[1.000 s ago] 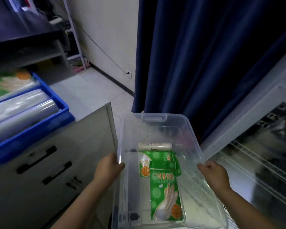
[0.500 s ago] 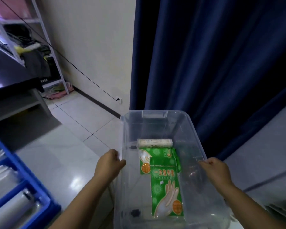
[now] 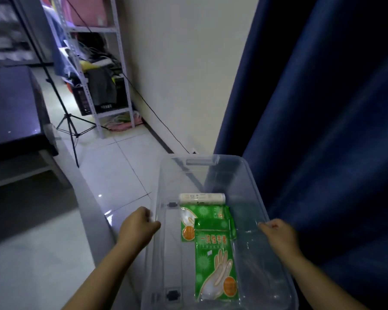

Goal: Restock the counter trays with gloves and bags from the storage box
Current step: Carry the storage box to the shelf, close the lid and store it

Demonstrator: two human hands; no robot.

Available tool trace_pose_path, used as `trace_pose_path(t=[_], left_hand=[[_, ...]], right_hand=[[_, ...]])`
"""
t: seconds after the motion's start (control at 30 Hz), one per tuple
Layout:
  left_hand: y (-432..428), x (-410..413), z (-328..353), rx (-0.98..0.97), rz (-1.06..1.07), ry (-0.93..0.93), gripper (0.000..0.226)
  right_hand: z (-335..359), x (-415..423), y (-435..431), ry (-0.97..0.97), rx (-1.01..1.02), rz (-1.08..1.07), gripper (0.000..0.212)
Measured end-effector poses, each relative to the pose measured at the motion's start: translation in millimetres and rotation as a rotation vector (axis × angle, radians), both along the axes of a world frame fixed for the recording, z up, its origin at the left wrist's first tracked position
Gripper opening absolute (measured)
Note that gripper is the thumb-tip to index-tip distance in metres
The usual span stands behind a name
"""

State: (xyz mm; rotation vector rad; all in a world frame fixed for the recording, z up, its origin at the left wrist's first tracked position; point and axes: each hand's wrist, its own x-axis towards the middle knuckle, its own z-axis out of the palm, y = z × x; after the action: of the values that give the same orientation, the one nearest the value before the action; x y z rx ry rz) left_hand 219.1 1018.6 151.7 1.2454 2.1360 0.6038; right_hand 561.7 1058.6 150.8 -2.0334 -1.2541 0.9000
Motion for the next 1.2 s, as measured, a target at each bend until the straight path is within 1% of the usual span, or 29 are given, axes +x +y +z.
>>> trace_pose_path(t=[0.1,0.23,0.37,0.47,0.53,0.6,0.67,0.73,0.8,0.9,1.07,1.2], left_hand=[[39.9,-5.2,0.5,-0.026,0.136,-0.036,0.028],[77.4,-16.4,2.8,-0.012,0.298,-0.071,0.026],[107.4,-39.4,0.3,0.001,0.415,-0.056,0.015],[137.9,-67.2,-3.5,0.018,0.509,-0.051,0.021],[161.7,-91.0,-7.8,0.001,0.547,-0.064,0.02],[188.6,-118.1,-11.7,0.016,0.593,-0.105,0.011],[216.7,-148.4,-14.7,0.048,0.633,-0.13,0.013],[243.8,-175.6,-13.1,0.064,0.654,-0.128,0.017],[270.2,-202.8,-9.3,0.083,0.664,-0.137,0.019],[305.0,-239.9,-3.3,0.09,0.69,-0.144,0.019],[348.2,-292.4,-1.1,0.098,0.739,-0.15,0.019],[382.4,-335.4,-7.6,0.071,0.79,-0.153,0.019]], right_hand=[[-4.2,-12.9,73.1,0.039,-0.024,0.103,0.021],[-4.0,-42.4,163.9,0.035,-0.037,0.236,0.019],[-7.3,-87.2,233.3,0.059,-0.057,0.36,0.018],[-11.5,-125.9,283.6,0.041,-0.064,0.45,0.02],[-14.3,-154.8,318.1,0.04,-0.072,0.474,0.022],[-14.1,-187.7,350.2,0.033,-0.089,0.474,0.024],[-12.5,-220.5,382.9,0.029,-0.075,0.475,0.034],[-7.6,-250.5,414.0,-0.036,-0.054,0.509,0.038],[0.2,-279.7,443.5,-0.086,-0.013,0.544,0.037],[8.8,-321.2,484.0,-0.1,0.015,0.577,0.036],[12.4,-388.0,540.9,-0.075,0.017,0.629,0.035],[3.3,-448.5,595.6,-0.067,0.023,0.731,0.034]])
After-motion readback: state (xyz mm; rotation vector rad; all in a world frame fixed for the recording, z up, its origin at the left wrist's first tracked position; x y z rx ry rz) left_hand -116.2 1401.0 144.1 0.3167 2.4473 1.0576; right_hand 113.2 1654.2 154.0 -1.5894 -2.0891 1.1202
